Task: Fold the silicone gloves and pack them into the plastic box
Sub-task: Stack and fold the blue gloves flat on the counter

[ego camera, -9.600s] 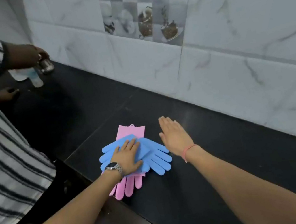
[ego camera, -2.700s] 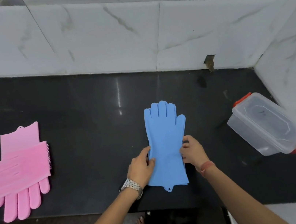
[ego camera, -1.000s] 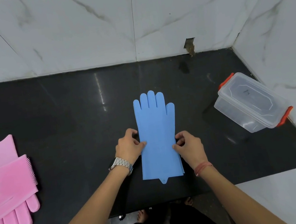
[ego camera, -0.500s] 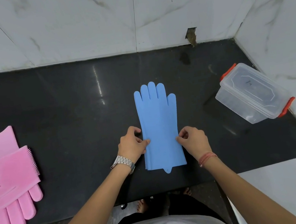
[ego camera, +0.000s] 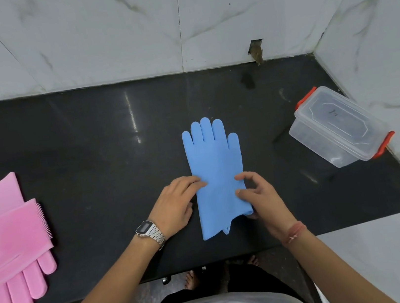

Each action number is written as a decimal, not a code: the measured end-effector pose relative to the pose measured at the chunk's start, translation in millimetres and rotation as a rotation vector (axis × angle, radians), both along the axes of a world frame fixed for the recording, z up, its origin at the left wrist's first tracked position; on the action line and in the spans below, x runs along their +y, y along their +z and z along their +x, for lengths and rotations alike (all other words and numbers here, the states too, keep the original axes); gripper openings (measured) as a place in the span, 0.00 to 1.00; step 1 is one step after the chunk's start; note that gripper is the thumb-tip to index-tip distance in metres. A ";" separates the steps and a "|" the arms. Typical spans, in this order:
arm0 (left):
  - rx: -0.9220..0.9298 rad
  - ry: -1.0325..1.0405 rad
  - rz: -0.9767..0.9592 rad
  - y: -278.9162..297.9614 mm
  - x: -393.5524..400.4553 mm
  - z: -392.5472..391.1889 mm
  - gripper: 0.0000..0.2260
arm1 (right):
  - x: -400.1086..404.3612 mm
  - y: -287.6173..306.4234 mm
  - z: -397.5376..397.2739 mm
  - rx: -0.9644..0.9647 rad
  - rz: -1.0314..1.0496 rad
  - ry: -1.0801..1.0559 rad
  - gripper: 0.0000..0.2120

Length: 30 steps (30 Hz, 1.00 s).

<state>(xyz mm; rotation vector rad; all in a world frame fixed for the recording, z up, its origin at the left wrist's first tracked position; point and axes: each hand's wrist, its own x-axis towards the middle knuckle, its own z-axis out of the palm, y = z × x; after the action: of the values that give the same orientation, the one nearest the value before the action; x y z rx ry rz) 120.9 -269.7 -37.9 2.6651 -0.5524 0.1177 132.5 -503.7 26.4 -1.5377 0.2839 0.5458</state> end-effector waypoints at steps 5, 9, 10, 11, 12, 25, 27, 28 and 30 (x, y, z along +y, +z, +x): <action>-0.008 -0.036 0.069 -2.0 -4.0 4.4 0.31 | 4.3 20.2 5.4 0.196 0.446 -0.131 0.14; -0.039 -0.026 0.018 2.8 -21.0 11.2 0.27 | 6.3 24.0 11.4 0.392 0.767 -0.254 0.16; -0.031 -0.017 -0.024 3.3 -25.1 12.0 0.23 | 6.1 23.6 12.4 0.395 0.772 -0.263 0.15; -0.019 0.000 -0.071 3.3 -28.4 12.6 0.20 | 5.2 22.3 13.5 0.387 0.760 -0.268 0.14; -0.001 0.025 -0.115 3.3 -30.7 13.1 0.17 | 3.0 20.8 14.0 0.372 0.735 -0.268 0.13; 0.145 0.159 -0.219 10.1 -33.7 11.8 0.06 | -37.9 -30.8 9.6 -0.405 -0.184 0.214 0.17; 0.148 0.146 -0.233 10.1 -33.5 10.7 0.05 | -39.3 -37.4 11.5 -0.368 -0.154 0.240 0.09; 0.157 0.149 -0.229 10.2 -33.2 11.0 0.05 | -39.5 -39.3 12.7 -0.347 -0.164 0.249 0.07; 0.195 0.189 -0.234 10.6 -32.0 13.5 0.05 | -36.0 -42.2 16.6 -0.330 -0.226 0.231 0.07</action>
<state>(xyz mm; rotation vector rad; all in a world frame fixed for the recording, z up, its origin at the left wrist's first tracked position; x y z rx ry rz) 134.4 -301.7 -27.3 2.4589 -0.2094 -0.0229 149.1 -539.7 -15.8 -1.8642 -0.0907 0.4402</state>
